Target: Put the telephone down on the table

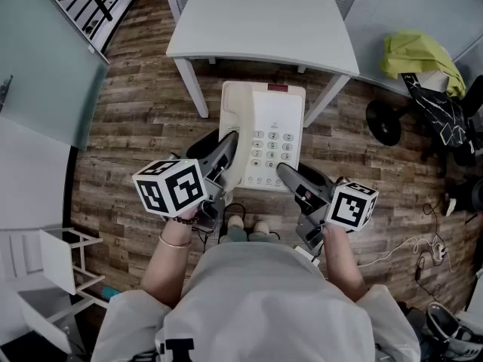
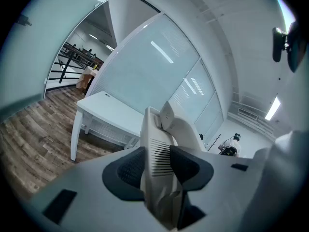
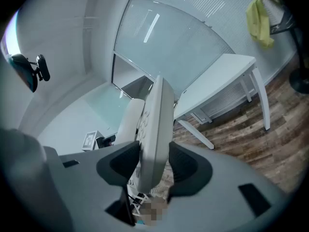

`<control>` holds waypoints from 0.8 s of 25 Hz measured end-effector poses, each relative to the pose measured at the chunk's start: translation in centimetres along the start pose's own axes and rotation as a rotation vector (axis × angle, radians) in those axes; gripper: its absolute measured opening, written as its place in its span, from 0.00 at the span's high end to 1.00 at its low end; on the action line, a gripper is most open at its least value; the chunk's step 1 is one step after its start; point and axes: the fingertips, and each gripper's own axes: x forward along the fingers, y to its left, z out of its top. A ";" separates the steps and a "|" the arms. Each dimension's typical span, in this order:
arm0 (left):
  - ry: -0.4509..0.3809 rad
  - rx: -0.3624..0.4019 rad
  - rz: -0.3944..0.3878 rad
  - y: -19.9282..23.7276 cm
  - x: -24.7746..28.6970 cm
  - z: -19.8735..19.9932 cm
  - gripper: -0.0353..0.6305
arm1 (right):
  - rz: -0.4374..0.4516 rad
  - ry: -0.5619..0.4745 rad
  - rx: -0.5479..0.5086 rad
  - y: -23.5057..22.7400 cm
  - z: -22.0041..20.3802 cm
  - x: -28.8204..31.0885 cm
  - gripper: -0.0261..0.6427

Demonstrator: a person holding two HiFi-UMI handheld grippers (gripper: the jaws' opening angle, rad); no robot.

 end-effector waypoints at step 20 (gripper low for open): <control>0.003 -0.012 -0.017 -0.3 0.2 -0.4 0.70 | -0.009 -0.011 -0.013 0.0 0.2 -0.5 0.65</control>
